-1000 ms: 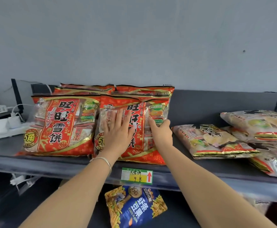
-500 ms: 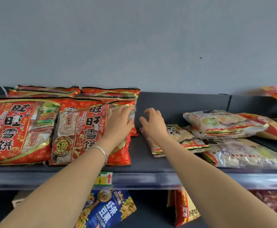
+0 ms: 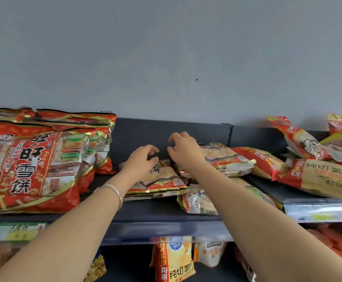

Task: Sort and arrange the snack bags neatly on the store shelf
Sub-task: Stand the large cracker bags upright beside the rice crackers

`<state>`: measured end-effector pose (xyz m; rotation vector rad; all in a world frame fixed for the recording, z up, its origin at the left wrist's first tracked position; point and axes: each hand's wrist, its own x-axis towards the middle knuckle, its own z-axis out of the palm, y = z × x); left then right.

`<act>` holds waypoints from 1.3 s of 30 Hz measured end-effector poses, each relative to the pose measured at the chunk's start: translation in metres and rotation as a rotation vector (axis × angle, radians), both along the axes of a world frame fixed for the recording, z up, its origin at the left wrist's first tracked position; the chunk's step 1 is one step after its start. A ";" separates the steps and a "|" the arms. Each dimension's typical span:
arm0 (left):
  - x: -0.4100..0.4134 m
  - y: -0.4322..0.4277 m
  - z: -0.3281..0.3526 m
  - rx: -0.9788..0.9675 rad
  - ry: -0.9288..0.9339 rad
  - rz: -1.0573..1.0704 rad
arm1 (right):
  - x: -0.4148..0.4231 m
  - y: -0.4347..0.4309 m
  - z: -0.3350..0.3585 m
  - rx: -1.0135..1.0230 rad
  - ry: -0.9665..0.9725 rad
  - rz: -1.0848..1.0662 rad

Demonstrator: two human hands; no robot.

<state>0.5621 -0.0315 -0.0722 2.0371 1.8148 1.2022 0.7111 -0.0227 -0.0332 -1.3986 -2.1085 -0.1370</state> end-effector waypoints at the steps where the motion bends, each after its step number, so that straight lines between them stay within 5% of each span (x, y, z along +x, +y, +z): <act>1: 0.005 0.003 -0.001 -0.017 -0.020 -0.006 | 0.008 0.003 0.001 -0.001 -0.001 -0.023; 13: 0.062 0.037 0.011 -0.306 -0.206 -0.156 | 0.086 0.039 0.009 -0.219 -0.087 -0.422; 19: 0.076 0.074 0.000 -0.550 -0.658 -0.250 | 0.113 0.059 0.004 -0.450 0.103 -0.484; 22: 0.083 0.075 0.003 -0.598 -0.713 -0.212 | 0.116 0.066 0.002 -0.504 0.207 -0.488; 27: 0.088 0.078 0.005 -0.468 -0.706 -0.185 | 0.123 0.077 -0.008 -0.477 0.338 -0.466; 35: 0.061 0.060 0.034 0.015 -0.547 -0.398 | 0.117 0.077 0.001 -0.525 1.271 -0.187; 39: 0.035 0.063 0.030 0.042 -0.479 -0.323 | 0.091 0.080 0.000 -0.499 1.257 -0.012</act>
